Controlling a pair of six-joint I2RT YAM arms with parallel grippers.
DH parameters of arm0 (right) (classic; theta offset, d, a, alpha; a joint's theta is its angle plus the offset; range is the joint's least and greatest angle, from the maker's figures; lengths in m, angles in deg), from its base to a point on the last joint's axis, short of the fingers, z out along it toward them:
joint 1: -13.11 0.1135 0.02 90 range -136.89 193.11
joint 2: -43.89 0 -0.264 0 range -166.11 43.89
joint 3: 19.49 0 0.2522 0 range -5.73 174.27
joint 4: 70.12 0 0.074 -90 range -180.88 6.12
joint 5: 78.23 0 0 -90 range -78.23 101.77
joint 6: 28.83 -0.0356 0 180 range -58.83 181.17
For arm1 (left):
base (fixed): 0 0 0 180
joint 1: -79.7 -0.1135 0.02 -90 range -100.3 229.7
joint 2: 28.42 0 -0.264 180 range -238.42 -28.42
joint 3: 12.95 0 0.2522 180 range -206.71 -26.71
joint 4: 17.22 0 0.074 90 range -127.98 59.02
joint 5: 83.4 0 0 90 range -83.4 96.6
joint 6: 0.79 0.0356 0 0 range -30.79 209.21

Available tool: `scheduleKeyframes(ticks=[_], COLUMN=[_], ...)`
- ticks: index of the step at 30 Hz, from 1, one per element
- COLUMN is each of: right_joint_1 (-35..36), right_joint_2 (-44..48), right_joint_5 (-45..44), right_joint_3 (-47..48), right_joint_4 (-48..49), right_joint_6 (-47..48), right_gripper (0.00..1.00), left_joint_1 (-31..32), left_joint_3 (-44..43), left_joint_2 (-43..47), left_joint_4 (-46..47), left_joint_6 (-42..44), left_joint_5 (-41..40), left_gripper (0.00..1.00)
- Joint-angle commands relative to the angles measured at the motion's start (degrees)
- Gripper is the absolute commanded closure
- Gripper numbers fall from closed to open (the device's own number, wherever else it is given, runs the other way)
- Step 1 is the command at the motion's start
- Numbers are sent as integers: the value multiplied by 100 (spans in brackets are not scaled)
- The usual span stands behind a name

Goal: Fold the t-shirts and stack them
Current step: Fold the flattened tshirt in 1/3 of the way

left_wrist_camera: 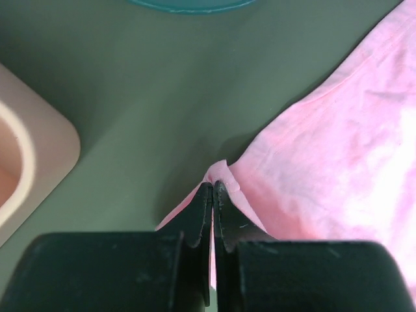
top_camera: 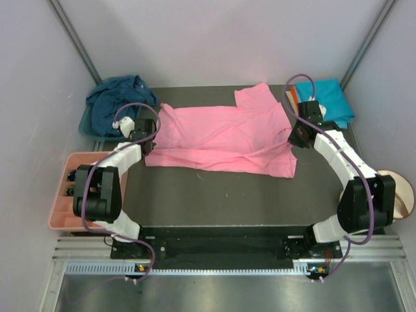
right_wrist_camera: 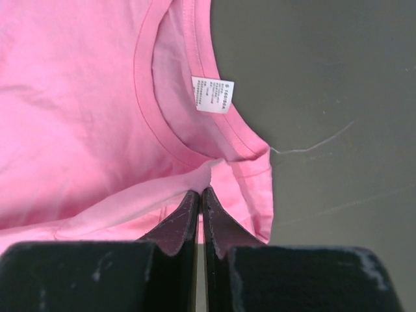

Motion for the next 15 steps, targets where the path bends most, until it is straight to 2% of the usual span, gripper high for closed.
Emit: scheduleKeyframes(ticks=[1, 15], right_joint_1=[-76, -146], right_joint_2=[-210, -781], right_joint_5=[-59, -86], right_joint_3=[438, 895], right_joint_4=[254, 272], right_joint_6=[77, 42], right_gripper=[100, 100], left_joint_1=[-71, -71], left_joint_3=[-313, -674], left_joint_2=[-229, -800], left_joint_4=[332, 411], left_joint_6=[52, 34], left_joint_5=[-171, -83], left_gripper=[100, 100])
